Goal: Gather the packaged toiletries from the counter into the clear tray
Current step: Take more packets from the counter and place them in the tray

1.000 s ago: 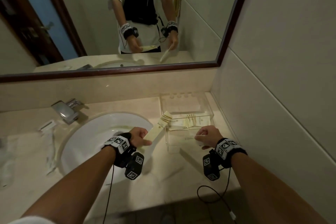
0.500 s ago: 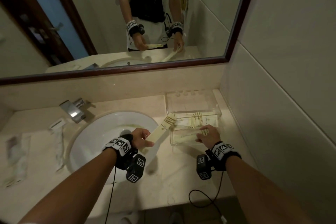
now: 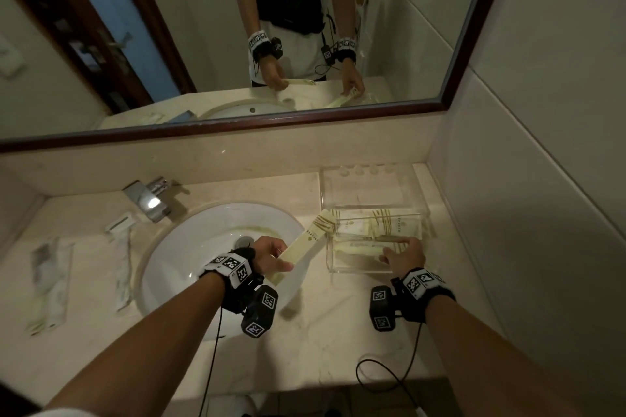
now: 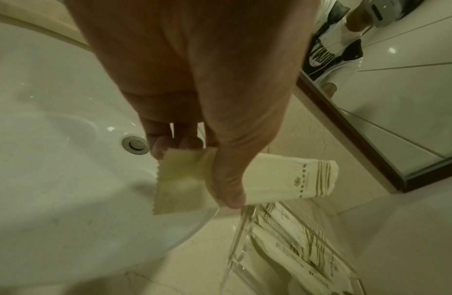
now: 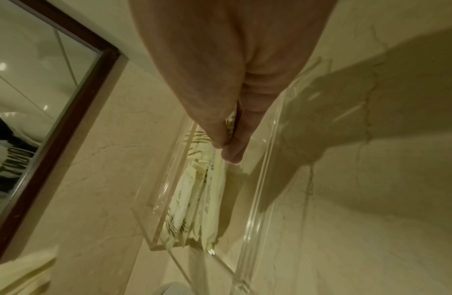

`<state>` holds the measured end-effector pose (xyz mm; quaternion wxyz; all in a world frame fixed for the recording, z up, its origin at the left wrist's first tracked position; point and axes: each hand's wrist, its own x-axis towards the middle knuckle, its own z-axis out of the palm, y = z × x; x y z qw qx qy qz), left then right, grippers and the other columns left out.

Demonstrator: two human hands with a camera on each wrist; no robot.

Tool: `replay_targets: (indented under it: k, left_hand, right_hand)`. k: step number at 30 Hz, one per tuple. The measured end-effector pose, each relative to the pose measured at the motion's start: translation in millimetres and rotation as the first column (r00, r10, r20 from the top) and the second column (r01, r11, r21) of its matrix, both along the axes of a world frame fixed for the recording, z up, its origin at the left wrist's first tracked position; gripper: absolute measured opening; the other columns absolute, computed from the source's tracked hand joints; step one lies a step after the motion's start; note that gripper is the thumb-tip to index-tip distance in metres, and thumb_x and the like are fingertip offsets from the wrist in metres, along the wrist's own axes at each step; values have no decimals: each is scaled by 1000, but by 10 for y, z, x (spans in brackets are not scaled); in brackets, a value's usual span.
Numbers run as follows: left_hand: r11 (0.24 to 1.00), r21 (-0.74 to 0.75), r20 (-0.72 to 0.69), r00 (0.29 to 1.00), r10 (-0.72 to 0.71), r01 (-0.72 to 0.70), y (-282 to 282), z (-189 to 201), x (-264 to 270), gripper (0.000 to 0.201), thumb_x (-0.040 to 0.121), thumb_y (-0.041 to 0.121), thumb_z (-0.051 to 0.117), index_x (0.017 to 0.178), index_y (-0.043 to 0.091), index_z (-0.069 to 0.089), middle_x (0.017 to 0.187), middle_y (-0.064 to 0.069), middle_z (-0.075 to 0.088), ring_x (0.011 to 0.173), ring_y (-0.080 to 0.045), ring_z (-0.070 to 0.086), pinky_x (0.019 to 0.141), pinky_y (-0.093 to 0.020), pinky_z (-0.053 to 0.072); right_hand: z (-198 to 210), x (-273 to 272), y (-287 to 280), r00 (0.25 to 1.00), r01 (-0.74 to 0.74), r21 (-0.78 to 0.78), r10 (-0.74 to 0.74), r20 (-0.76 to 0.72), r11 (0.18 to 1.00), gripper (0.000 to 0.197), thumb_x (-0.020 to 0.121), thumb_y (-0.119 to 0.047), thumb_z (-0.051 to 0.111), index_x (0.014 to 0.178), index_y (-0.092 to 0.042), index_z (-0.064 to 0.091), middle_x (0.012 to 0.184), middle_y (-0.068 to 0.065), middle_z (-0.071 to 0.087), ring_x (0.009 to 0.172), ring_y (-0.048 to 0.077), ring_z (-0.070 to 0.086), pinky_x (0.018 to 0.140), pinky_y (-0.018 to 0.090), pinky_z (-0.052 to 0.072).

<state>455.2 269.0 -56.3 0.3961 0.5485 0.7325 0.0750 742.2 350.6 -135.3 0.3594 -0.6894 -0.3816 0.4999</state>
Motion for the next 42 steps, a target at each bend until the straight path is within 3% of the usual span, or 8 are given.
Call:
replay_targets:
  k: [4, 8, 11, 15, 20, 27, 32, 42]
  left_hand:
    - [1000, -20, -7, 1000, -2, 2, 34, 11, 12, 27, 74, 18, 77, 64, 30, 56, 80, 2, 61, 80, -15, 59, 63, -10, 42]
    - [999, -41, -11, 1000, -4, 3, 90, 33, 52, 16, 77, 18, 76, 73, 23, 61, 83, 1, 61, 78, -12, 57, 52, 0, 39]
    - [998, -53, -29, 999, -19, 18, 130, 64, 96, 19, 80, 20, 72, 96, 10, 68, 91, 0, 61, 83, -13, 56, 47, 4, 37]
    - [995, -98, -25, 1000, -14, 11, 192, 114, 175, 29, 82, 23, 70, 107, 8, 67, 97, 1, 62, 80, -11, 57, 48, -1, 37]
    - [995, -103, 45, 999, -3, 7, 334, 51, 268, 13, 77, 13, 75, 77, 16, 62, 99, -14, 66, 86, -26, 64, 74, -33, 55]
    - [993, -110, -49, 998, -51, 45, 594, -63, 587, 15, 81, 14, 69, 95, 16, 68, 97, -3, 63, 92, -18, 59, 77, -23, 44]
    - [988, -77, -110, 983, -144, 136, 770, -134, 896, 20, 83, 7, 65, 102, 12, 66, 103, -5, 60, 90, -15, 53, 73, -19, 36]
    - [965, -139, -193, 950, -245, 221, 1072, -288, 1300, 27, 89, 3, 50, 108, 3, 69, 120, -17, 64, 113, -31, 60, 95, -33, 46]
  right_hand:
    - [34, -21, 21, 999, -5, -51, 7, 47, 999, 31, 86, 0, 62, 113, -6, 49, 114, 23, 63, 53, 14, 63, 39, 11, 43]
    - [131, -9, 14, 982, -30, -99, 48, 184, 995, 55, 85, -6, 64, 134, -2, 40, 126, 22, 55, 91, 28, 56, 74, 25, 45]
    - [125, 20, 31, 972, -50, -138, 80, 220, 989, 54, 86, -11, 65, 132, -2, 39, 129, 24, 51, 108, 36, 58, 78, 30, 44]
    - [140, 74, 89, 959, -66, -177, 112, 260, 982, 40, 84, -14, 61, 117, -2, 43, 104, 24, 65, 82, 30, 66, 70, 36, 56]
    - [267, 146, 176, 931, -140, -170, 188, 313, 975, 21, 87, -12, 51, 102, 0, 58, 89, 18, 72, 71, 24, 61, 50, 20, 40]
    - [382, 389, 271, 918, -96, -132, 139, 370, 987, 19, 88, -9, 48, 98, 0, 61, 87, 16, 71, 79, 27, 65, 65, 27, 47]
    - [408, 622, 284, 939, -55, -78, 78, 335, 995, 13, 86, -15, 54, 95, -5, 59, 79, 16, 72, 67, 24, 70, 50, 23, 45]
    - [264, 891, 319, 953, 23, -75, 1, 303, 997, 5, 81, -12, 56, 83, -16, 55, 93, 18, 69, 67, 26, 71, 70, 33, 57]
